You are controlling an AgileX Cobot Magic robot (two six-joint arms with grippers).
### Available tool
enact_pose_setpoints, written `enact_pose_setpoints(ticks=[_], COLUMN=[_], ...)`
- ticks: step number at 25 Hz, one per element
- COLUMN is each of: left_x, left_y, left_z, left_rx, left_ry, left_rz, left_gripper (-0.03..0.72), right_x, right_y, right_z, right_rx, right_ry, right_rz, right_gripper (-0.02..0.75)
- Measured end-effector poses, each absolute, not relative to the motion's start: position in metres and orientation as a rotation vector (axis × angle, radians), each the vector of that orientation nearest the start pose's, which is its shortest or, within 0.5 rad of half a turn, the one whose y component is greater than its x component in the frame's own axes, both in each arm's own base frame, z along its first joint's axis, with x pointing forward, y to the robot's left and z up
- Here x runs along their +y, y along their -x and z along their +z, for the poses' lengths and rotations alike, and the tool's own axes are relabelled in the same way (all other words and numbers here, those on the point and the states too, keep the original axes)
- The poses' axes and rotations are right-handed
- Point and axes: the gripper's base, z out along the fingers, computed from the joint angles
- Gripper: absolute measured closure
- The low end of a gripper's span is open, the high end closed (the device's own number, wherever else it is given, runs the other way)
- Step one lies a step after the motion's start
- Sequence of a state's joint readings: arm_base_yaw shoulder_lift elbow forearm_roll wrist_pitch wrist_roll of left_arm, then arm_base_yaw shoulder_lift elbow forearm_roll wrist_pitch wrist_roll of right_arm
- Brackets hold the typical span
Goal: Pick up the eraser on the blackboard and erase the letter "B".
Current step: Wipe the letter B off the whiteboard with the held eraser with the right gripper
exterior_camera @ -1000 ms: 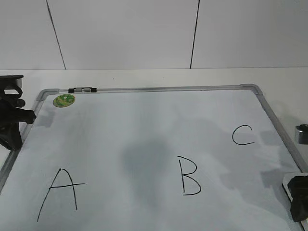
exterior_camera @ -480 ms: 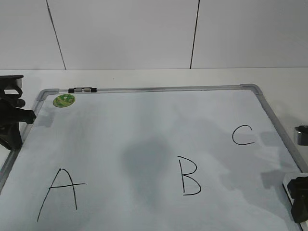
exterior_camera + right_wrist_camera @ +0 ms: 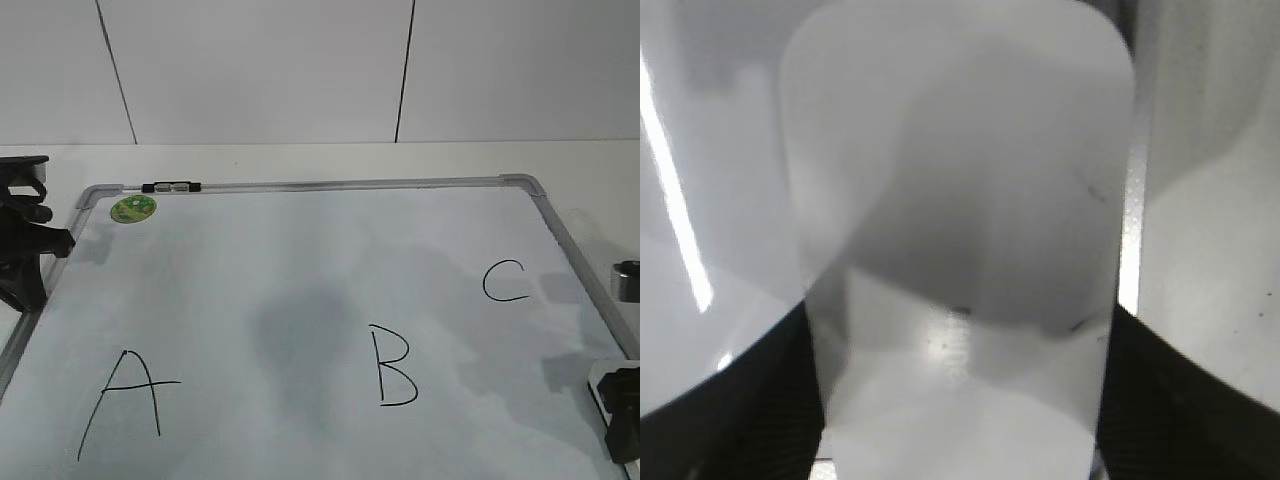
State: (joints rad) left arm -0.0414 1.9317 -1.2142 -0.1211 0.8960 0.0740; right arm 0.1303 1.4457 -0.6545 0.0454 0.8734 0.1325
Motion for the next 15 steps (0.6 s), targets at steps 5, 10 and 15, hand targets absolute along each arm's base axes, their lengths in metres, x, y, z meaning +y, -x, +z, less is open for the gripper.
enact_pose_setpoints(ticks=[5,10,15], left_x=[-0.023,-0.023,-0.023], left_y=[-0.355,-0.355,-0.355], left_z=[0.153,0.153,0.153], left_rx=[3.091,3.091,3.094], left_ry=[-0.065,-0.065,-0.066], left_rz=[-0.148,-0.148,-0.147], left_gripper=[0.654,0.654,0.654], right_x=[0.030,0.031,0.034], right_y=[-0.205,-0.211,-0.225], right_z=[0.183,0.202,0.224], right_rx=[3.123,3.084,3.018], right_ry=[-0.047,-0.041,-0.012], right_rz=[0.060,0.068,0.100], right_gripper=[0.175,0.175,0.175])
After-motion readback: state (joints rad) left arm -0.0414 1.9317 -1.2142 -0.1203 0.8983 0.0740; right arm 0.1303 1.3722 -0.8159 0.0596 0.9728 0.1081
